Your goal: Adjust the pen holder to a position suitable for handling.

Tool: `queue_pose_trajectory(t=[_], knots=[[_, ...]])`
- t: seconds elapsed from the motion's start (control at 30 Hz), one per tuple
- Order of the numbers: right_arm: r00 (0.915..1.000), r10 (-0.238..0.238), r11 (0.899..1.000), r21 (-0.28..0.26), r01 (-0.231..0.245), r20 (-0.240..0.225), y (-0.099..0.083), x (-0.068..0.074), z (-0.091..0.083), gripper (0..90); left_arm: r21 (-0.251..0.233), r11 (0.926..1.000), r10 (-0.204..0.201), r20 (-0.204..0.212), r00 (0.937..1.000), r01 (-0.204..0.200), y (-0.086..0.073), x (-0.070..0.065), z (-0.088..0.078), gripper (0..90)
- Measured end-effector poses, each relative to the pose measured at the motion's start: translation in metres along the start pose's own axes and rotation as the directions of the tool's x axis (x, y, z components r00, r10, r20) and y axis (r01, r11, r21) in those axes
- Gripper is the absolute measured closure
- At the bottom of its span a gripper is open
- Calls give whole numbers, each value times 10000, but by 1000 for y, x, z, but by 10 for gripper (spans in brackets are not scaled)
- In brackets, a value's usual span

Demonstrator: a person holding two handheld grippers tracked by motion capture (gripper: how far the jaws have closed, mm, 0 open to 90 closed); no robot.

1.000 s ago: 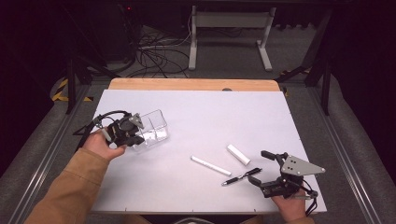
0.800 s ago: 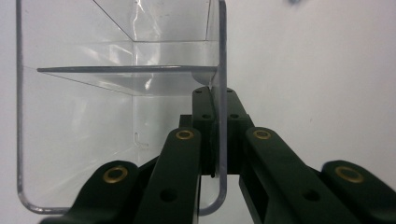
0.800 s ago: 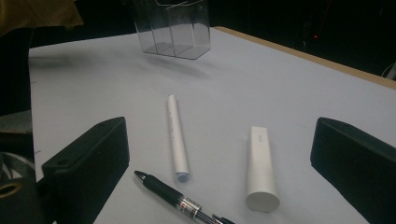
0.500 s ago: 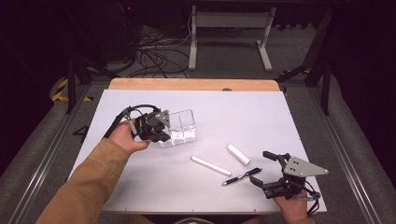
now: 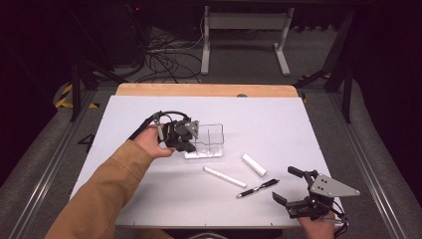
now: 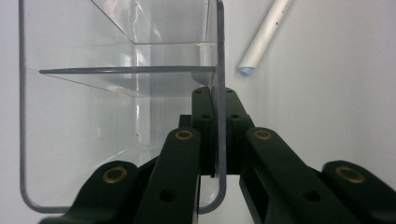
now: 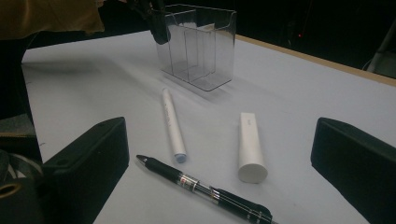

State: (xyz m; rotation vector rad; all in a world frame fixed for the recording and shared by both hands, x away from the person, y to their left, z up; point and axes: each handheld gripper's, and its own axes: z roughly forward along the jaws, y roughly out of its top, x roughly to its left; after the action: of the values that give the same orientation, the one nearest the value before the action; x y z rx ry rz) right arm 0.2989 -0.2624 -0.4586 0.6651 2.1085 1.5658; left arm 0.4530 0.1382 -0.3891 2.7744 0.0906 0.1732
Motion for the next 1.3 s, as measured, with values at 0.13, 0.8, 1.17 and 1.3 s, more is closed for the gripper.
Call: queue_pose_trajectory(t=[0.13,0.8,1.17,1.3], knots=[[9999,51,10000,40,-52,117,-2,2,-5,47,84,9993,357,246,9991,-359,5,4,6,872],[9991,164,9998,80,-167,394,-6,5,-15,47,-43,9983,581,419,9974,-580,6,10,9,854],[9996,83,9999,79,-86,264,-5,4,-12,47,206,9995,242,491,9985,-253,8,5,10,868],[9996,101,9999,93,-104,252,-5,4,-12,46,180,9997,174,504,9986,-184,8,5,9,858]])
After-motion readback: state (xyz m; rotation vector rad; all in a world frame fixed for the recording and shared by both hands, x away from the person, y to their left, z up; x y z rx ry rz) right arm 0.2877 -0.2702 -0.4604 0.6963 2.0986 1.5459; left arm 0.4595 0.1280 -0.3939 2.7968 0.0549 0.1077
